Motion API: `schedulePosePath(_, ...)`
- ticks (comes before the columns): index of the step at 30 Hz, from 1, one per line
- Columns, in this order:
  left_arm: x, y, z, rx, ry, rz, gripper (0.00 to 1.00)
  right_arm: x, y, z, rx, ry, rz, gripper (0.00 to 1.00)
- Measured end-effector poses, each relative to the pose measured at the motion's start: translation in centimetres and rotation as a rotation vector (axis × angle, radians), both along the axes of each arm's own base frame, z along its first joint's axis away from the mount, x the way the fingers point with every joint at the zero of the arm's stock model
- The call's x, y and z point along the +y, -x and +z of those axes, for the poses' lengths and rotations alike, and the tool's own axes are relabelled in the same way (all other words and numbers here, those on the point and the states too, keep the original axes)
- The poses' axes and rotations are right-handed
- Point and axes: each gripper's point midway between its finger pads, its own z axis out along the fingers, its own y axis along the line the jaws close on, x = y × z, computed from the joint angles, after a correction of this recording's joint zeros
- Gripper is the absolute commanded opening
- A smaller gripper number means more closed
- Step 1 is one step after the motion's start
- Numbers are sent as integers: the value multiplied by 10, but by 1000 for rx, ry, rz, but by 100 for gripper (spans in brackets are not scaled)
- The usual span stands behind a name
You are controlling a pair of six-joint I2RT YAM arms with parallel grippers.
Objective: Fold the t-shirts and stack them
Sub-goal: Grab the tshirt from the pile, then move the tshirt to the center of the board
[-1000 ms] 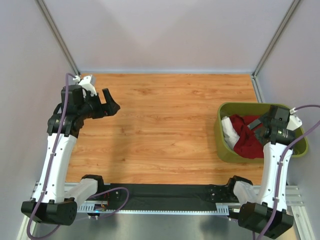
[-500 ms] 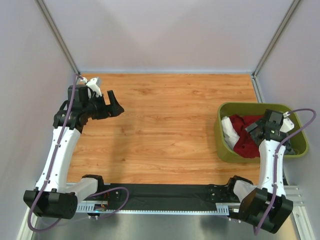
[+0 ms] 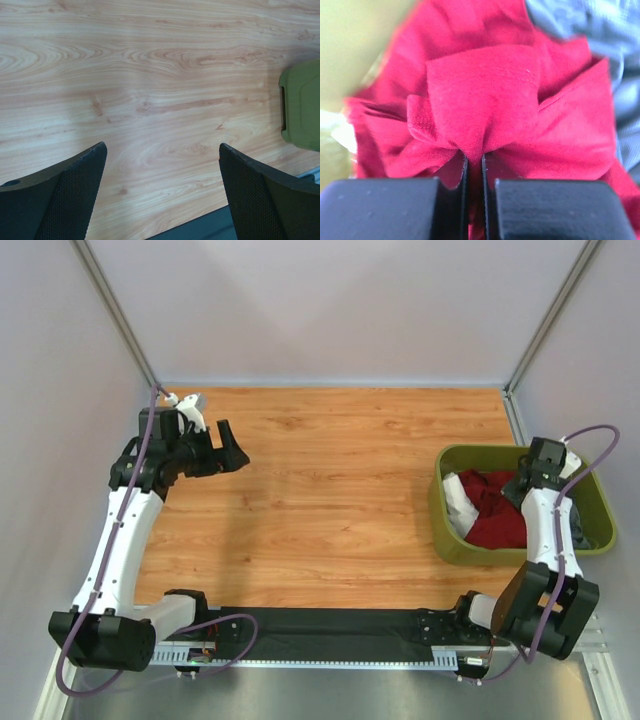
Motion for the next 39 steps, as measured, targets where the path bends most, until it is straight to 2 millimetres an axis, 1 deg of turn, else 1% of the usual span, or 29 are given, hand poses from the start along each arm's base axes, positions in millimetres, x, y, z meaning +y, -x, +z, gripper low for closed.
schedulePosePath(1, 0, 0, 1, -4, -2, -2, 100, -2, -5, 6, -6, 7, 11, 0)
schedulePosePath(2, 0, -1, 3, -9, -5, -3, 100, -4, -13, 18, -25, 16, 27, 0)
schedulePosePath(3, 1, -2, 5, -17, -9, -4, 100, -6, -22, 34, -55, 27, 45, 0)
schedulePosePath(5, 1, -4, 10, -33, -16, -9, 100, -8, -41, 75, -152, 60, 81, 0)
schedulePosePath(7, 2, -5, 14, -47, -23, -13, 100, -5, -58, 127, -272, 101, 128, 0)
schedulePosePath(9, 3, -7, 16, -58, -34, -16, 100, 7, -66, 177, -391, 143, 190, 0)
schedulePosePath(12, 7, -12, 22, -72, -61, -12, 100, 40, -71, 243, -538, 184, 330, 0)
schedulePosePath(14, 12, -18, 30, -91, -92, 0, 100, 75, -72, 289, -634, 215, 458, 0)
schedulePosePath(15, 14, -20, 35, -105, -107, 6, 100, 92, -73, 306, -676, 223, 518, 0)
schedulePosePath(16, 16, -22, 41, -118, -115, 9, 100, 114, -72, 326, -720, 235, 590, 0)
schedulePosePath(17, 17, -23, 49, -139, -121, 12, 100, 148, -70, 349, -779, 235, 698, 0)
schedulePosePath(18, 17, -25, 58, -161, -123, 13, 100, 170, -70, 363, -819, 233, 766, 0)
schedulePosePath(20, 17, -26, 76, -206, -119, 13, 100, 223, -63, 396, -911, 214, 925, 0)
schedulePosePath(22, 16, -26, 90, -241, -115, 14, 100, 264, -61, 418, -983, 194, 1040, 0)
schedulePosePath(23, 16, -24, 95, -256, -114, 15, 100, 284, -59, 424, -1013, 175, 1092, 0)
schedulePosePath(24, 17, -23, 98, -265, -113, 16, 100, 301, -61, 426, -1027, 155, 1134, 0)
schedulePosePath(26, 17, -17, 103, -278, -114, 19, 99, 335, -62, 420, -1033, 111, 1212, 0)
schedulePosePath(28, 19, -9, 106, -287, -118, 27, 100, 370, -69, 402, -1006, 65, 1283, 0)
schedulePosePath(29, 21, -4, 110, -299, -121, 34, 99, 393, -71, 386, -976, 34, 1329, 0)
schedulePosePath(30, 22, -1, 112, -309, -124, 40, 100, 407, -74, 373, -951, 12, 1355, 0)
schedulePosePath(31, 25, 3, 114, -321, -131, 55, 99, 425, -77, 355, -919, -22, 1382, 6)
schedulePosePath(33, 32, 13, 113, -324, -147, 89, 100, 456, -84, 313, -835, -90, 1426, 9)
schedulePosePath(35, 42, 21, 107, -303, -173, 143, 100, 478, -89, 268, -733, -151, 1454, 17)
schedulePosePath(36, 50, 24, 101, -280, -189, 185, 100, 489, -94, 243, -674, -177, 1464, 25)
schedulePosePath(37, 56, 27, 96, -257, -204, 220, 99, 499, -99, 217, -608, -199, 1471, 47)
schedulePosePath(38, 62, 30, 90, -238, -216, 256, 100, 508, -102, 188, -533, -218, 1480, 55)
schedulePosePath(39, 67, 32, 83, -217, -226, 283, 99, 515, -104, 160, -451, -227, 1490, 58)
